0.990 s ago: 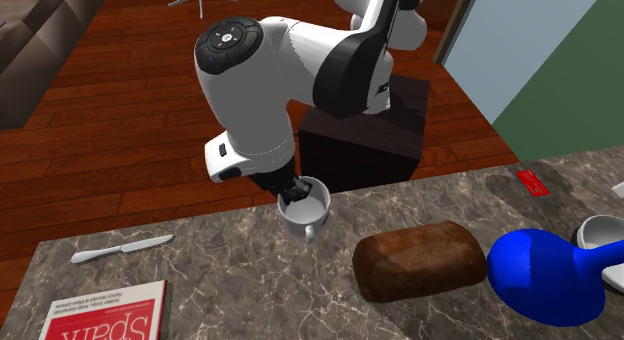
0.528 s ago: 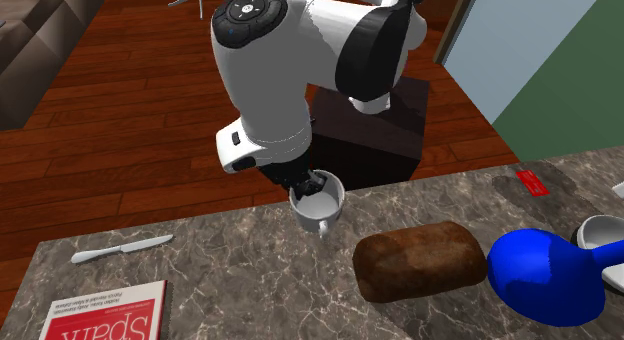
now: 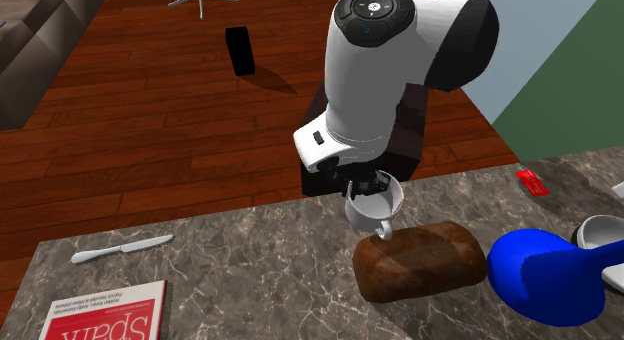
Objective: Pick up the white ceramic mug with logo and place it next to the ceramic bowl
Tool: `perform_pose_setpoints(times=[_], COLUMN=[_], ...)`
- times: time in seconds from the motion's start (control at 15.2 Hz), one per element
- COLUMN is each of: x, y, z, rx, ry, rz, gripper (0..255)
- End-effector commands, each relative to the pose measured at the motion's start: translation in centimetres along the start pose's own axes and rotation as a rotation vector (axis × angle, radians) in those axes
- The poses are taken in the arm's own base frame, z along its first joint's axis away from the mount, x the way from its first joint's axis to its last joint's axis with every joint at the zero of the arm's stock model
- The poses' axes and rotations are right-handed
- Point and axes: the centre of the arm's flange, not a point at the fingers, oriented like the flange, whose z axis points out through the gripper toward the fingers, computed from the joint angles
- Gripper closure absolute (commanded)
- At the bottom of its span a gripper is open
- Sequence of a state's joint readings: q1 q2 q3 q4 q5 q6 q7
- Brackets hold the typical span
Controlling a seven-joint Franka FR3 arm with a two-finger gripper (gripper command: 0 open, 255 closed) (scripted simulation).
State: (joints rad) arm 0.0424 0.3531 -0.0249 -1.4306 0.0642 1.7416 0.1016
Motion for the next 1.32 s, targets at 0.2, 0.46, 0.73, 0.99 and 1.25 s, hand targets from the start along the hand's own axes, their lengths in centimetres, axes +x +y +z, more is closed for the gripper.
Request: perform_pose_setpoints(times=[0.2, 0.46, 0.73, 0.99, 1.25], x=[-2.5, -4.6, -6.7, -8.7, -10.8], y=[-5.9, -10.7, -15.6, -20.4, -25.2], z=[0.5, 0.8, 1.2, 1.5, 1.8], rx=[0.0, 0.0, 0.0, 0.0, 0.0], ry=[0.0, 0.0, 0.0, 0.0, 0.0], rz=[0.001, 0.001, 0.001, 0.001, 0.001], gripper=[255, 255, 255, 255, 255])
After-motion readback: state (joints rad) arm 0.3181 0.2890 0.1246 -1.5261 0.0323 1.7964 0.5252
